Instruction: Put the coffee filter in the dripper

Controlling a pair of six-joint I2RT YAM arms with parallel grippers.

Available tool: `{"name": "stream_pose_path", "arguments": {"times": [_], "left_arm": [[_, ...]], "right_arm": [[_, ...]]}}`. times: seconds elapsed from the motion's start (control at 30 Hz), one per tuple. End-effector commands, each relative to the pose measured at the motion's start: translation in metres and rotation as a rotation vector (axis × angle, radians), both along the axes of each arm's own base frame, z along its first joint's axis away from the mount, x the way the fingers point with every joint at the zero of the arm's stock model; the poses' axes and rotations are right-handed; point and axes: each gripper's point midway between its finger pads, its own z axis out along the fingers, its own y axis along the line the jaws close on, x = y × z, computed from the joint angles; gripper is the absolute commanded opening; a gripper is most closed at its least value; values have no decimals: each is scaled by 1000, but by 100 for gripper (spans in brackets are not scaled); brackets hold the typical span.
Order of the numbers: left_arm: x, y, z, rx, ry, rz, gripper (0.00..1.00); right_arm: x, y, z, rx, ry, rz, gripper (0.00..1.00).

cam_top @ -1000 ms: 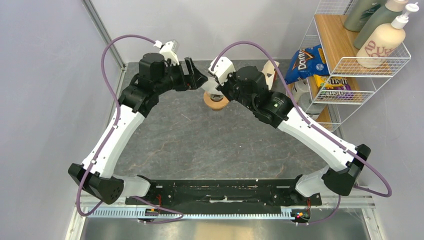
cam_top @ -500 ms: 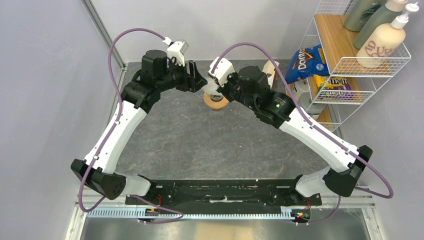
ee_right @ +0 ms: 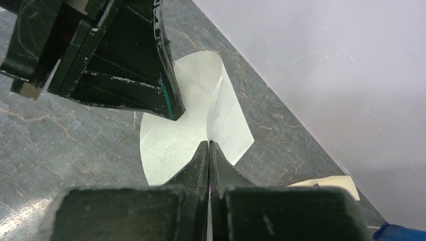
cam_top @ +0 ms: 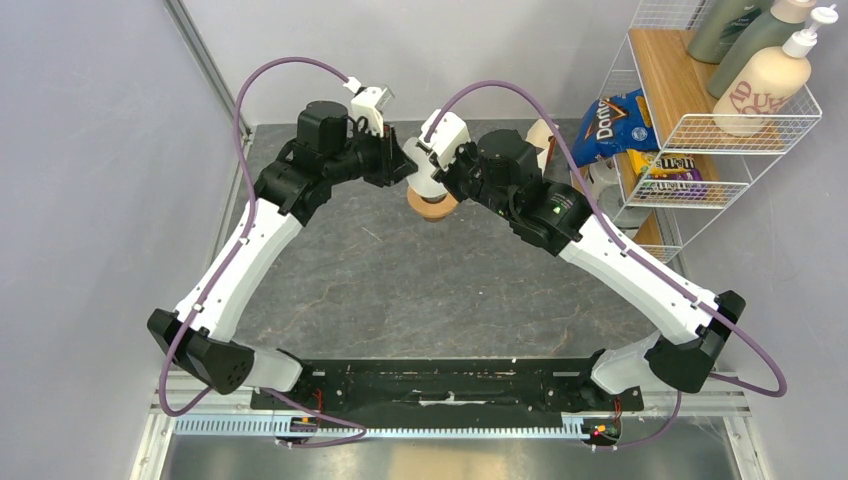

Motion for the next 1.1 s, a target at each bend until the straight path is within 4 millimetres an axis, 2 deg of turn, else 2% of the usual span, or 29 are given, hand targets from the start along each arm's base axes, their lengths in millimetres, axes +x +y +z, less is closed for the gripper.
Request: {"name": "stream_pose_path", "arguments": {"times": [0.0,0.1,0.13,0.23,0.43,0.67,0.93,1.07], "left_arm": [[-4,-4,21,-24,-82,-26,24],[-2,6,22,-5,-105,22,54],[-1,10,22,4,-112,36,62],[1,20,23,33,-128,49,69],[3,29,23,62,-133,15,71],[-9,13,28,52,-160,-129,74],[-11,7,15,74,-114,-168,58],[-12,10,5,85,-85,-145,59]], "right_arm": [[1,4,23,53,-31,1,0],[0,2,22,38,-34,2,0],[-1,0,21,34,-33,3,0],[-7,-1,19,23,-24,25,0],[-17,1,15,16,2,74,0],[-21,6,12,10,18,112,0],[-17,8,16,17,15,100,0],[-11,4,24,38,-13,58,0]]}}
